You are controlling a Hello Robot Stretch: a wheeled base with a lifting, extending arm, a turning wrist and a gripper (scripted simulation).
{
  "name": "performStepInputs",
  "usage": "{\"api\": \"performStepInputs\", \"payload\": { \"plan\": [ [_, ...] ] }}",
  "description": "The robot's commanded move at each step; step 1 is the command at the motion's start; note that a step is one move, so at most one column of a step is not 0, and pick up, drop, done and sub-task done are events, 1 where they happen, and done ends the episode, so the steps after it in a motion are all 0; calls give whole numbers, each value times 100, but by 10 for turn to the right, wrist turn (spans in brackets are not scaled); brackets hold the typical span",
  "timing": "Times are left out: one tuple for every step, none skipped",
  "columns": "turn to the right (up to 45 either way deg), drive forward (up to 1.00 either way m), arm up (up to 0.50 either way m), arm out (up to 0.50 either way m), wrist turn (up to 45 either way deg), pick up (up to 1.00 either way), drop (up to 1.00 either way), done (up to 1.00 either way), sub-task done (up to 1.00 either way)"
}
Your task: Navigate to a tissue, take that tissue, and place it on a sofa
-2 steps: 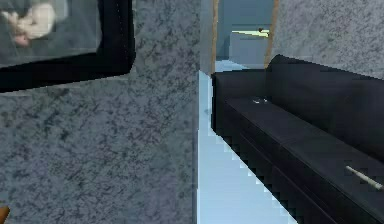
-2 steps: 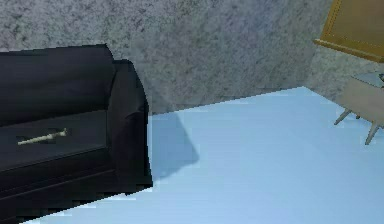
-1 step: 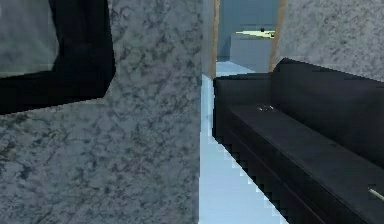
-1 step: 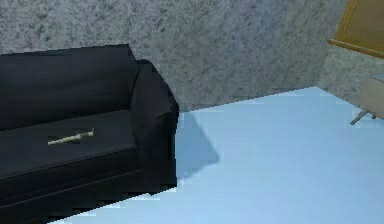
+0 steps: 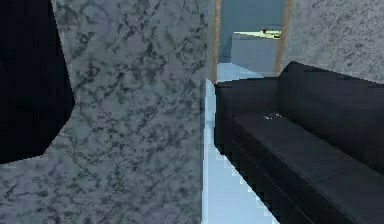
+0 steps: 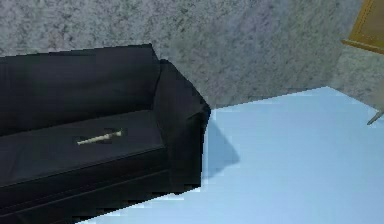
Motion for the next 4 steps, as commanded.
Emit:
{"api": "performStepInputs", "payload": {
  "plan": [
    [450, 0, 0, 0, 0, 0, 0, 0, 0],
    [450, 0, 0, 0, 0, 0, 0, 0, 0],
    [450, 0, 0, 0, 0, 0, 0, 0, 0],
    [0, 20, 0, 0, 0, 0, 0, 0, 0]
  ]
}}
